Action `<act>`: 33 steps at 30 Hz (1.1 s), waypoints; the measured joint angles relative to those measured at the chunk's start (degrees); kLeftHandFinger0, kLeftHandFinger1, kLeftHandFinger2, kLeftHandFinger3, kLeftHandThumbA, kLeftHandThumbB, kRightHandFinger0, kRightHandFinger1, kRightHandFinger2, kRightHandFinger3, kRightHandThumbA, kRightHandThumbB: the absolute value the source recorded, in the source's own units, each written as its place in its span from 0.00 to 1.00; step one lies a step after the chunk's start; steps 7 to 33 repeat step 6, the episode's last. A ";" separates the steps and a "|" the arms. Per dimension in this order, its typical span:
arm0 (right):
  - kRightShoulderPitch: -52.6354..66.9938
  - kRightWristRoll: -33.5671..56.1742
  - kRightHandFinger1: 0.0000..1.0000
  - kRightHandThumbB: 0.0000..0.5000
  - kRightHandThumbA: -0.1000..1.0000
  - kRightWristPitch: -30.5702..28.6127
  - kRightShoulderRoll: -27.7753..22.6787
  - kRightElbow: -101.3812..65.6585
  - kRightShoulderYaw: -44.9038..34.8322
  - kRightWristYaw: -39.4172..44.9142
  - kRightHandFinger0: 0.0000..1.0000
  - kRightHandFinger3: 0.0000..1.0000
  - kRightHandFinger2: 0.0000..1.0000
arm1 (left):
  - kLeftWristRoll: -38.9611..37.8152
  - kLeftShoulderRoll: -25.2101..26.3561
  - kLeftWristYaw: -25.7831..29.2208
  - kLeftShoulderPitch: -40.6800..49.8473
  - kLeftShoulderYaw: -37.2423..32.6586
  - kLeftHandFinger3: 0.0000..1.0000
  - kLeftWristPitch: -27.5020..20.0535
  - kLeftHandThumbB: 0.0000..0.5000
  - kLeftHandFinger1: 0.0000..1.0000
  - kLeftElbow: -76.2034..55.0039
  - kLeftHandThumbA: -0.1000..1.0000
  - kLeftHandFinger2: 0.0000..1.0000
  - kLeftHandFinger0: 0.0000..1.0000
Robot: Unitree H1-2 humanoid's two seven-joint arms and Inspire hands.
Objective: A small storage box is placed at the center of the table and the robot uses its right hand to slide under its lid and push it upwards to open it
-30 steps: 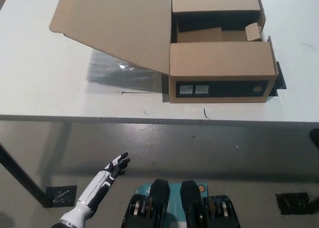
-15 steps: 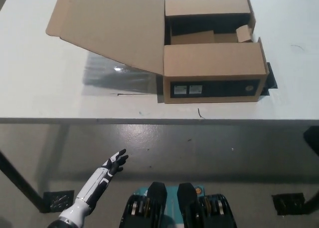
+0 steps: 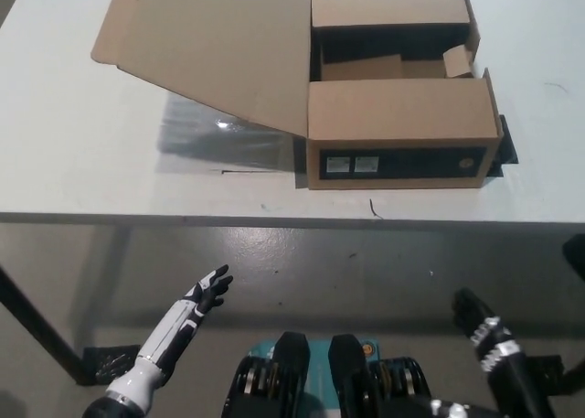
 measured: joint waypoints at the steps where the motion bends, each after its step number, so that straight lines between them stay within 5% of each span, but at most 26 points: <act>1: -0.73 -0.31 1.00 0.74 1.00 -0.15 0.00 0.43 0.50 0.14 1.00 1.00 1.00 | -0.01 -0.10 0.00 0.06 0.14 1.00 -0.10 1.00 1.00 0.00 1.00 1.00 1.00; 33: -2.78 -1.01 1.00 0.74 1.00 -0.39 0.15 1.82 1.87 0.47 1.00 1.00 1.00 | -0.09 -0.29 0.02 0.65 0.70 1.00 -0.59 1.00 1.00 -0.17 1.00 1.00 1.00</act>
